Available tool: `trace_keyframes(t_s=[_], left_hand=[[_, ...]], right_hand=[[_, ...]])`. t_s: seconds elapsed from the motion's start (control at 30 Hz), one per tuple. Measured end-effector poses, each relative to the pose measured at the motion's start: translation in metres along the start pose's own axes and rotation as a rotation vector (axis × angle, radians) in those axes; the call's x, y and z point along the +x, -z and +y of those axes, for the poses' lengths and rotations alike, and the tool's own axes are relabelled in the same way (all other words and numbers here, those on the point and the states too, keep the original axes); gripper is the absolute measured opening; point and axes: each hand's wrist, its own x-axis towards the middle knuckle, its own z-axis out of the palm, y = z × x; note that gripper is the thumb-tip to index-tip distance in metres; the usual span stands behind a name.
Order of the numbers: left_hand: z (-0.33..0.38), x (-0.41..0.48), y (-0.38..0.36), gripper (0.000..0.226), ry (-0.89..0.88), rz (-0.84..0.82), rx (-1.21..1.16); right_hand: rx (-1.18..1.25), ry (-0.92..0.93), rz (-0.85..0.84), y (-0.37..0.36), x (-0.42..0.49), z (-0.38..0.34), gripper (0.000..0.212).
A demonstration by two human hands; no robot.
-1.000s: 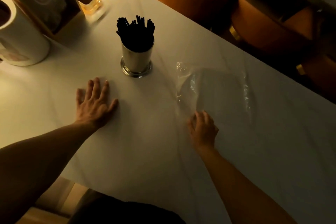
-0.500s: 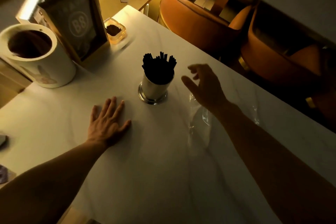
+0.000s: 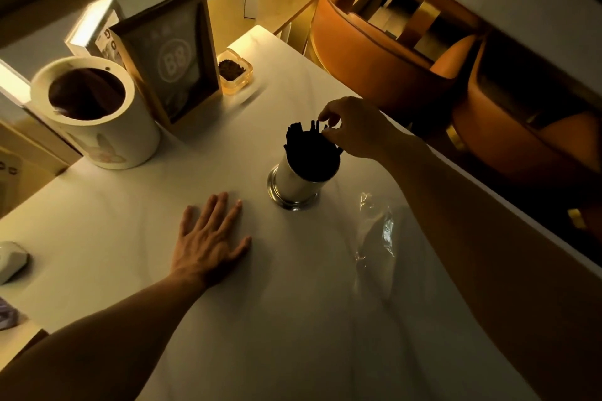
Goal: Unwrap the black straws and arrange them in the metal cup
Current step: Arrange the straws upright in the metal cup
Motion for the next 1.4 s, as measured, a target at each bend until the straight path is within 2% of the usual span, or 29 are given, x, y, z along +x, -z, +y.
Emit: trace_keyframes(t_s=[0.43,0.7,1.0,1.07,1.17,1.3,1.4], left_hand=[[0.006,-0.002,0.008,0.083,0.008,-0.038,0.017],[0.007,-0.003,0.01,0.083,0.006,-0.03,0.015],[0.004,-0.002,0.002,0.083,0.002,0.016,0.004],[0.003,-0.002,0.0,0.083,0.003,0.022,0.01],[0.003,-0.001,0.0,0.083,0.009,0.028,0.011],[0.004,-0.001,0.001,0.084,0.006,0.011,0.017],[0.004,-0.001,0.003,0.084,0.007,0.006,0.018]], right_hand=[[-0.09,-0.014,0.116,-0.007,0.009,-0.008,0.024],[-0.123,-0.022,0.11,-0.006,0.007,-0.007,0.021],[-0.12,0.072,0.16,0.042,-0.014,-0.014,0.02],[-0.174,0.071,0.101,0.057,-0.021,-0.014,0.02],[-0.281,0.036,-0.077,0.077,-0.034,-0.012,0.027],[-0.412,-0.129,-0.36,0.082,-0.054,-0.01,0.028],[-0.535,-0.244,-0.463,0.077,-0.065,-0.01,0.024]])
